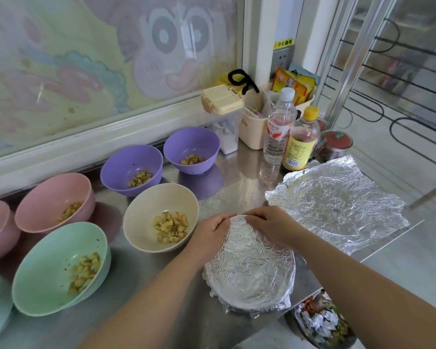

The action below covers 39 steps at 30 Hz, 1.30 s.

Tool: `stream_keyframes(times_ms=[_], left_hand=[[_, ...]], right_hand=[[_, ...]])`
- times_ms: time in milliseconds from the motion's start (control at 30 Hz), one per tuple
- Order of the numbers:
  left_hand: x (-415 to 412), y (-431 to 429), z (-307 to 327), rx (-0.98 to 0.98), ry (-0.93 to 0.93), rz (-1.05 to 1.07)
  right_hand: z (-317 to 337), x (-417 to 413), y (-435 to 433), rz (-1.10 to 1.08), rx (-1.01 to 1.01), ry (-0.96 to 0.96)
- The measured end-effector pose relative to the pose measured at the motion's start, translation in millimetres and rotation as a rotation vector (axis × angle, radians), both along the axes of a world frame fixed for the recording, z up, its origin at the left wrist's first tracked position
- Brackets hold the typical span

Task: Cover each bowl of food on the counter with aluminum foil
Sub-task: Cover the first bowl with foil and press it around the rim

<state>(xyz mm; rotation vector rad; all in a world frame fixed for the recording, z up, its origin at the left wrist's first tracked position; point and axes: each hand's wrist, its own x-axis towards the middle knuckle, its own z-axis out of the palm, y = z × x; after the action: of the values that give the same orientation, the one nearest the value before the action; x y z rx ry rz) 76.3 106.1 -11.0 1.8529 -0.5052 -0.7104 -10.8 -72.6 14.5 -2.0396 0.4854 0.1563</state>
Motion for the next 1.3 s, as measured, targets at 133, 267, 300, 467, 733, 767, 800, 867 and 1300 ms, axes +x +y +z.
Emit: stream_keyframes(times_ms=[133,267,300,467,733,767,800,867,1300], left_hand=[[1.1,0.5,-3.7,-0.009,0.095,0.006],[1.2,0.4,-5.1,0.004,0.106,0.011],[0.7,0.5,-4.8,0.008,0.097,0.011],[-0.1,0.6,-0.1,0.044,0.025,-0.022],[3.5,-1.5,-0.3,0.107,-0.088,-0.008],[1.9,-0.5,-0.3,0.122,-0.115,-0.012],[0.5,0.4,0.3,0.137,-0.143,-0.018],[-1.7,1.2,2.2,0.164,-0.196,-0.029],[15.9,-11.8,13.9,0.203,-0.256,-0.102]], right_hand=[[-3.3,1.3,-0.9,0.019,-0.012,0.022],[-9.9,-1.1,-0.8,0.025,-0.034,-0.014],[-10.9,-1.1,-0.2,0.022,-0.038,-0.024],[-12.0,-1.7,0.2,0.032,-0.09,-0.026],[-1.0,17.1,0.7,0.084,-0.114,-0.072],[-1.4,17.4,1.6,0.089,-0.117,-0.075],[-2.1,17.1,2.4,0.096,-0.127,-0.077],[-2.2,15.3,4.4,0.111,-0.167,-0.083],[-13.6,-5.6,13.4,-0.185,-0.298,-0.099]])
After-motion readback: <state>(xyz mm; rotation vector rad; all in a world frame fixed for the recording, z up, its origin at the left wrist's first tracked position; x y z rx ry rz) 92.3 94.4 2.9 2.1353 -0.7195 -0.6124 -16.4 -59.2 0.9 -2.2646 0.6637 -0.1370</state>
